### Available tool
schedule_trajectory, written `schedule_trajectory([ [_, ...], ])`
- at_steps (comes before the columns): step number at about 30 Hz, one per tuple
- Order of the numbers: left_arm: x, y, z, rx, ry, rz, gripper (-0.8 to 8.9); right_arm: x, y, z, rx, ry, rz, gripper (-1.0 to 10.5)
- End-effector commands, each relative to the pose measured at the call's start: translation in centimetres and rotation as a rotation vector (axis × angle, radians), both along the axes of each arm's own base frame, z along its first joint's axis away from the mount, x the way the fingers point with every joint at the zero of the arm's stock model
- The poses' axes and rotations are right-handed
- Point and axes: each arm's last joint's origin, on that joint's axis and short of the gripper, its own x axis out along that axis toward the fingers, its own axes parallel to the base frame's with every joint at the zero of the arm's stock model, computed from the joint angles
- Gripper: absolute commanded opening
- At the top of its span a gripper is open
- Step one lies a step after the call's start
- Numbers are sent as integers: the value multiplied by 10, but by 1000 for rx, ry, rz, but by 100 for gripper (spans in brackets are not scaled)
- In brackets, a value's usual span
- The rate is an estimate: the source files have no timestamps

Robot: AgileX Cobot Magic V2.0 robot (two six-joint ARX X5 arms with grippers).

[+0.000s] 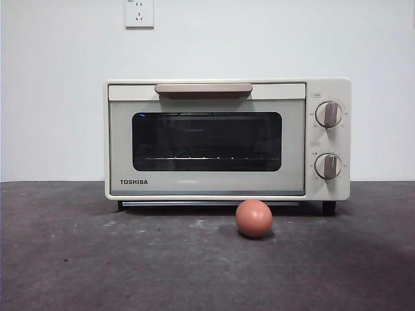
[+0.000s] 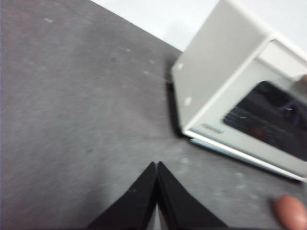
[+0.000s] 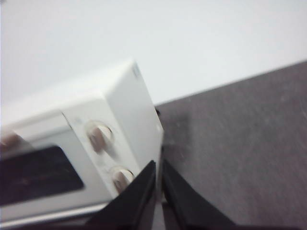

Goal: Eggoven

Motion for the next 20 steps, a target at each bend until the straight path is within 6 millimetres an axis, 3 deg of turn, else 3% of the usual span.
schedule_trajectory([
  [1, -3, -2, 23, -12, -39, -51, 6, -6, 1, 21, 23, -1, 32, 3],
  [10, 0, -7, 79, 22, 23, -274, 6, -11, 8, 76, -79, 164, 251, 3],
  [15, 2, -9, 105, 77, 83, -403, 6, -10, 14, 94, -136, 327, 425, 3],
  [20, 0, -13, 119, 111, 140, -486, 6, -11, 18, 103, -194, 485, 517, 3],
])
